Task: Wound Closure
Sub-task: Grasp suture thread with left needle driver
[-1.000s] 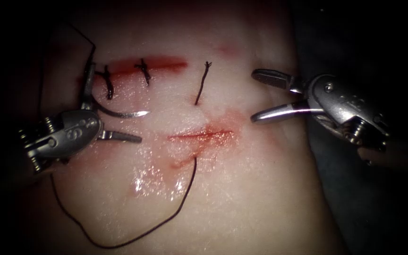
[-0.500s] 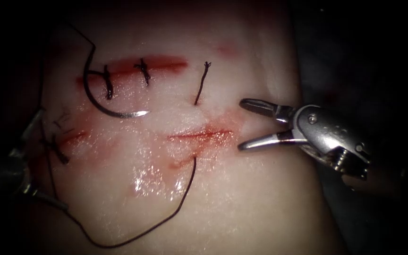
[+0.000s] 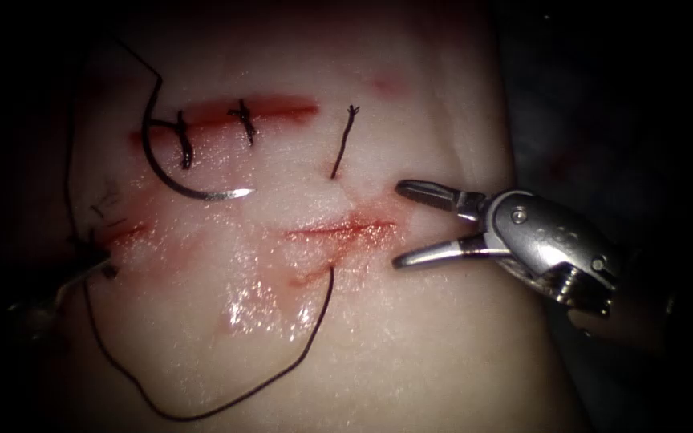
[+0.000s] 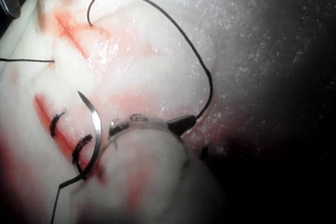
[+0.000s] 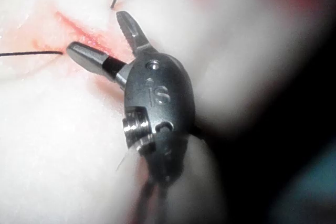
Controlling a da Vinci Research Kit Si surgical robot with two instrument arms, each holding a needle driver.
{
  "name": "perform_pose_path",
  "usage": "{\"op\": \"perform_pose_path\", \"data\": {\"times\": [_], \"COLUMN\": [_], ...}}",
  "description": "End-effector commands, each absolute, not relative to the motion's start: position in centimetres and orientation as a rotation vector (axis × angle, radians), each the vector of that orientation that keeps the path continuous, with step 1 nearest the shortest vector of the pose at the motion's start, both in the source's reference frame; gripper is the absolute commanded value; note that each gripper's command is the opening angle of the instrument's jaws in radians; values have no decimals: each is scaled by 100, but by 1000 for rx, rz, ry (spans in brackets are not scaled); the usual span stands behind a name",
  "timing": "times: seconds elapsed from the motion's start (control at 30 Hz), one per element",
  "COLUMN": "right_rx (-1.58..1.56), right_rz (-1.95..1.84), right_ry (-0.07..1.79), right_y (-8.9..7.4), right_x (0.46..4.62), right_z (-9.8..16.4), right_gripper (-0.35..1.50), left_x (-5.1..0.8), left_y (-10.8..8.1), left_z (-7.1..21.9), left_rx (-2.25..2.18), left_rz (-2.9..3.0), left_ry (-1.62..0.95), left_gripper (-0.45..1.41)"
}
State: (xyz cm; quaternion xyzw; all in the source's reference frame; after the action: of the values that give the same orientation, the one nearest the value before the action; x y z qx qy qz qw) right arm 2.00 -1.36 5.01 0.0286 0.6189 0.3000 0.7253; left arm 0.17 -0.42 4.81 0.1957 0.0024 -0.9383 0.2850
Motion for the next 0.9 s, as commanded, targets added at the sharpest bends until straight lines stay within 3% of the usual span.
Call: {"op": "perform_pose_path", "data": {"times": [0.03, 0.1, 0.2, 0.33, 0.63, 0.67, 0.7, 0.73, 0.77, 0.9], "right_rx": [66, 70, 69, 67, 73, 73, 73, 73, 73, 77], "right_rz": [659, 664, 665, 667, 670, 669, 669, 669, 669, 675], "right_ry": [1367, 1367, 1367, 1366, 1370, 1370, 1370, 1370, 1370, 1370], "right_y": [-136, -136, -136, -136, -136, -136, -136, -137, -137, -136], "right_x": [207, 207, 208, 210, 213, 212, 212, 212, 212, 214], "right_z": [507, 506, 506, 507, 506, 506, 506, 506, 506, 506], "right_gripper": [132, 132, 132, 132, 132, 132, 132, 132, 132, 132], "left_x": [13, 15, 20, 20, 9, 10, 10, 11, 11, 14], "left_y": [-38, -36, -38, -38, -62, -62, -61, -60, -57, -45], "left_z": [487, 490, 496, 509, 547, 550, 551, 552, 553, 551], "left_rx": [510, 489, 450, 412, 384, 380, 375, 370, 367, 377], "left_rz": [-2501, -2480, -2451, -2408, -2345, -2345, -2339, -2332, -2326, -2346], "left_ry": [4, -9, -19, 40, 95, 102, 110, 121, 132, 151], "left_gripper": [55, 51, 66, 46, 41, 28, 6, -29, -45, -45]}}
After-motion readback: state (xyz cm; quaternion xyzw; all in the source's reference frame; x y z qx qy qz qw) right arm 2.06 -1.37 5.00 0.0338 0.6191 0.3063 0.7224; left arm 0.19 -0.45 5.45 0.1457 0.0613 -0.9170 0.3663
